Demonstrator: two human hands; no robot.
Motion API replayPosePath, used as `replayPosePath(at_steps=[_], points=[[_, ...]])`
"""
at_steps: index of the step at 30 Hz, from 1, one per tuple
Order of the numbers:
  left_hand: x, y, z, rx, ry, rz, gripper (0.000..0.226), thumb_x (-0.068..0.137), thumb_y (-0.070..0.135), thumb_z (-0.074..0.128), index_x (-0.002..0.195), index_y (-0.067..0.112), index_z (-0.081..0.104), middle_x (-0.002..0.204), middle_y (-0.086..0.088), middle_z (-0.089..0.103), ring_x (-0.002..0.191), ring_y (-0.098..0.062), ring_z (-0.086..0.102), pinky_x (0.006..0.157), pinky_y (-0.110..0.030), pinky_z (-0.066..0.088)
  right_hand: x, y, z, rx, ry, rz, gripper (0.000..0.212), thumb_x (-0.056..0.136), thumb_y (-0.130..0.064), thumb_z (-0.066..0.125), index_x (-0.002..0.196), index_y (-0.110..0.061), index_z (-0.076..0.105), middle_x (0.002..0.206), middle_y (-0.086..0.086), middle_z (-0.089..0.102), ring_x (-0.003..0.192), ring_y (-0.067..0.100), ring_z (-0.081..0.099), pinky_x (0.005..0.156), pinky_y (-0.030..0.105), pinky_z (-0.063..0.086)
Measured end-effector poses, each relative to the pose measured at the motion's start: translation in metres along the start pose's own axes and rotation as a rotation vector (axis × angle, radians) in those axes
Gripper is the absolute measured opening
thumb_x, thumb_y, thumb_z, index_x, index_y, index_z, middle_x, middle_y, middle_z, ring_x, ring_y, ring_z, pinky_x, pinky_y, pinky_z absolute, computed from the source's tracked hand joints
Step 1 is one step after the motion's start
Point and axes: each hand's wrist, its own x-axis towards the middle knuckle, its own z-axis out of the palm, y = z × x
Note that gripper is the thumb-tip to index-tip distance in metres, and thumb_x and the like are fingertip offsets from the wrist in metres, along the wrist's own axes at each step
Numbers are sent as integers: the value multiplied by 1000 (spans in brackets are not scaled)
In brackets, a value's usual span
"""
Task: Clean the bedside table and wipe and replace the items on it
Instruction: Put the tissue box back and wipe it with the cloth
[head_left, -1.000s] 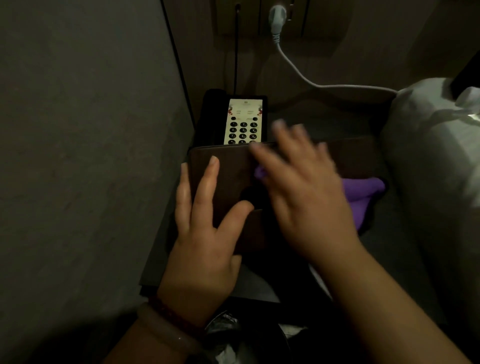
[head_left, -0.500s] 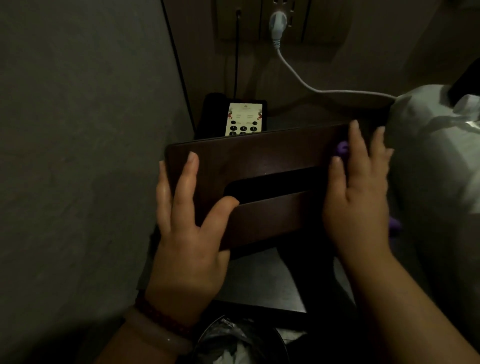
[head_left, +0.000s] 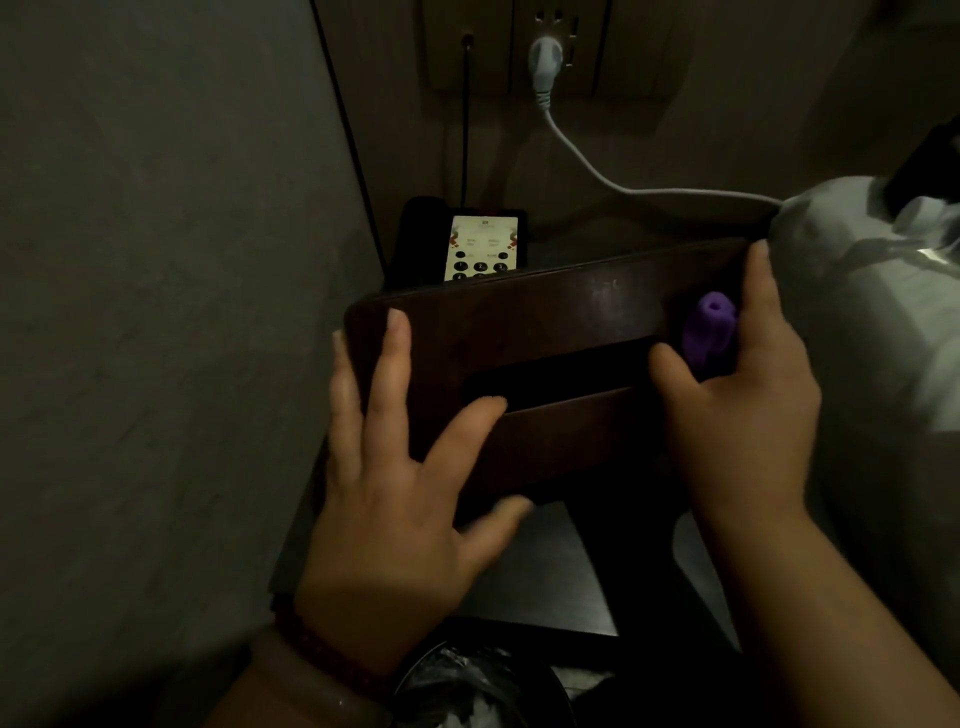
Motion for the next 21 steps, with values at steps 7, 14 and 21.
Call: replayPosePath(at_steps=[7,14,21], points=[[30,25,-42,155,58,-14,97,72,63,60,150,35,10,159,-6,10,145,-39,2,108,-68,5,4,-19,-19,-120,-102,-306,89,72,-25,66,148,-35,21,116,-5,49,94,-9,29,74,13,30],[30,32,-48,55,-2,20,94,74,34,65,149,35,9,147,-2,41,125,-24,51,87,-45,53,-15,-46,-16,-125,-173,-549,80,76,-34,57,148,-29,24,126,-2,50,105,9,45,81,24,37],[22,31,-54,15,168,-33,85,78,26,67,148,32,19,146,-3,44,127,-23,51,87,-45,54,-34,-80,-13,-47,-224,-600,66,87,-49,36,148,-38,13,159,-6,7,147,22,-1,116,51,3]])
